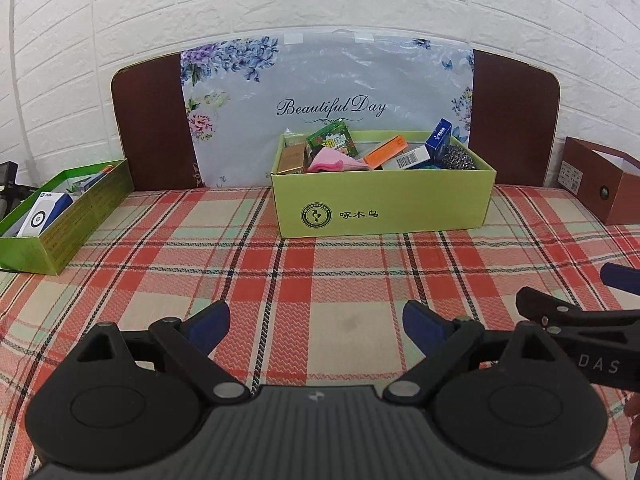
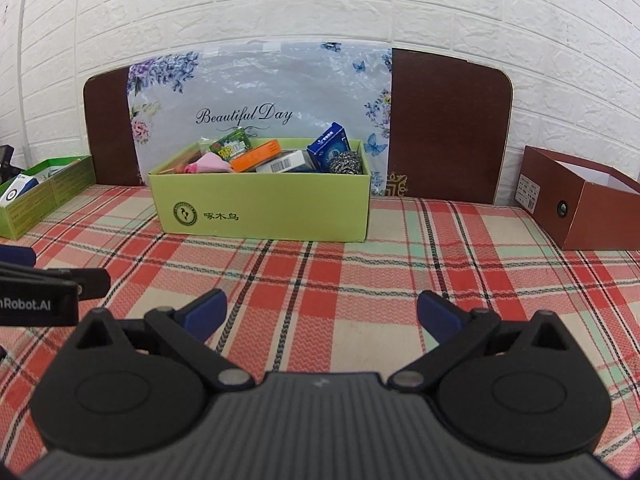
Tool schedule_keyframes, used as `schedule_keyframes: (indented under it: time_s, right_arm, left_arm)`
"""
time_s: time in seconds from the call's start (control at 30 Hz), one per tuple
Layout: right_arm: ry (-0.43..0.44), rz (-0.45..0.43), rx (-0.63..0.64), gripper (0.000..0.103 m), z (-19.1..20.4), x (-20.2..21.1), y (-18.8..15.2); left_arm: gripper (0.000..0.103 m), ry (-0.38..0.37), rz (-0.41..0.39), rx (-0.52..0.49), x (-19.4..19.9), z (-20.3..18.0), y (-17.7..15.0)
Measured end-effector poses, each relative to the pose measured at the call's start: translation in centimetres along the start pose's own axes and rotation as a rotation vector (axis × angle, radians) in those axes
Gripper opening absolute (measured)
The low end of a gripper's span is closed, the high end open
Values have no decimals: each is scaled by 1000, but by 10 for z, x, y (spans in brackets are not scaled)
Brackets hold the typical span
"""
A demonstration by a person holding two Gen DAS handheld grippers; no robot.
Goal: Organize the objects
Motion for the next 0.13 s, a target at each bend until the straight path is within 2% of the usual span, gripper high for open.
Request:
schedule_keyframes:
  time_s: [0.13]
  right_arm:
    - [5, 3, -1, 103, 3, 1, -1]
  left_arm:
    - [96, -7, 3, 4, 2, 1, 0]
Point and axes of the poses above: each gripper's, at about its wrist camera, not at the fingertips, and x roughly against the way its jaws point, z to its left, y to its top, the point moved 3 cm from there along -x, roughly the way its jaws point, and after that the axes turned 8 degrees about y, right-handed, at the moved point
